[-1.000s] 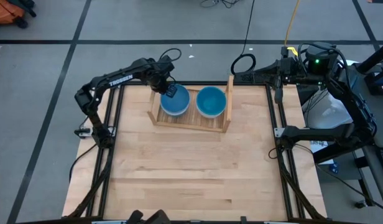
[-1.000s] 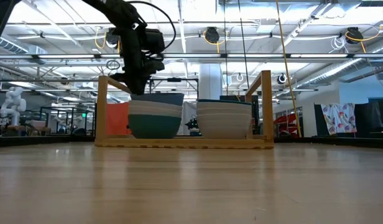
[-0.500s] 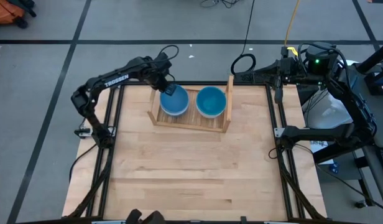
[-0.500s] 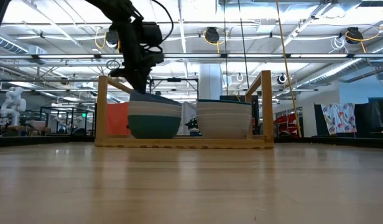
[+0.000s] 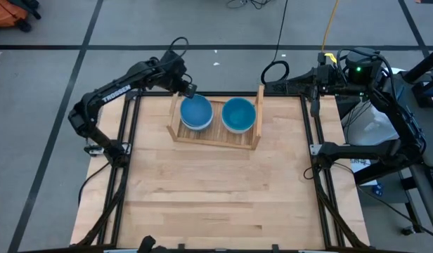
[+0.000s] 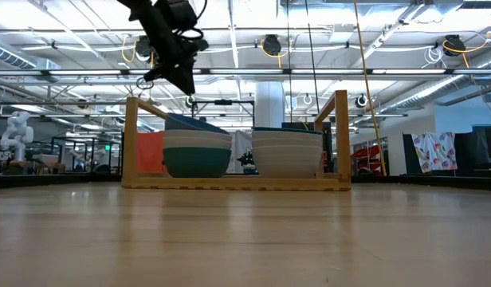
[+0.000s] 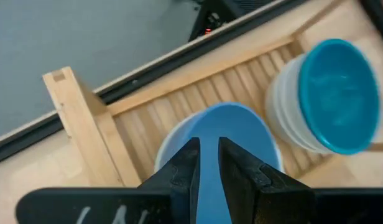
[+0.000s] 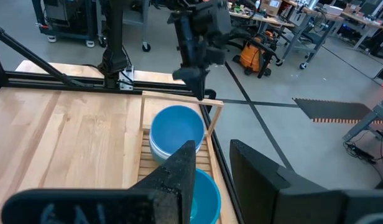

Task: Place and stack bowls onto a shelf
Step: Adjust the shelf

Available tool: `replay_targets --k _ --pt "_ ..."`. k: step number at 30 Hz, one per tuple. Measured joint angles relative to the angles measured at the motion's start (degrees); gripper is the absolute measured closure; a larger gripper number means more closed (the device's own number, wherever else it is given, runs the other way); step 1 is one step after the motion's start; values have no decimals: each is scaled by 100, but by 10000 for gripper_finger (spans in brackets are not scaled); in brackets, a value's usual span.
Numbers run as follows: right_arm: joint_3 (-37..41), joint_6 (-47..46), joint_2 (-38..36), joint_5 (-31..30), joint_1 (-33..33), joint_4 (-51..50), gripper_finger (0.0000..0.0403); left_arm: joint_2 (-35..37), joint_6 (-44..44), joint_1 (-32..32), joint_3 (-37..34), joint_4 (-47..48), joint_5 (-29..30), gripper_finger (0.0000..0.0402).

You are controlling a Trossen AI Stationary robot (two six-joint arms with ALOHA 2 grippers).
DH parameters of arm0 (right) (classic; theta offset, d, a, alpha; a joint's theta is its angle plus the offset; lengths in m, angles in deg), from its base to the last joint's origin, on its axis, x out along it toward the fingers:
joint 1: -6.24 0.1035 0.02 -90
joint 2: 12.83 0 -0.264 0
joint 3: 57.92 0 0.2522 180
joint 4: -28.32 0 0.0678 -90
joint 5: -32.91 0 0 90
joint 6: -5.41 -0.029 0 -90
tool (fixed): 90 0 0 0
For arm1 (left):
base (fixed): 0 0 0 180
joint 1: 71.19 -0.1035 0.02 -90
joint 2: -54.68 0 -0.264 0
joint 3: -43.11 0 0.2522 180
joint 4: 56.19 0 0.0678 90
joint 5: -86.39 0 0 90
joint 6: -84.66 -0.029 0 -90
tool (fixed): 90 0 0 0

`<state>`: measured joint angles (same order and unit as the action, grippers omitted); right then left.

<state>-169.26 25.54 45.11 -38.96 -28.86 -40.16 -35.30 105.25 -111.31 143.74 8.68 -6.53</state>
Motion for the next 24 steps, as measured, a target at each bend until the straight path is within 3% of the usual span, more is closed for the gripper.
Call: replay_targets --k 7,15,24 --pt "0 -59 0 0 0 -163 316 656 40 84 2 304 -648 341" --pt "0 17 24 -2 -1 -985 397 1467 21 449 7 906 -653 395" --pt "697 -211 7 4 202 -1437 402 1796 -22 1441 0 2454 -512 399"
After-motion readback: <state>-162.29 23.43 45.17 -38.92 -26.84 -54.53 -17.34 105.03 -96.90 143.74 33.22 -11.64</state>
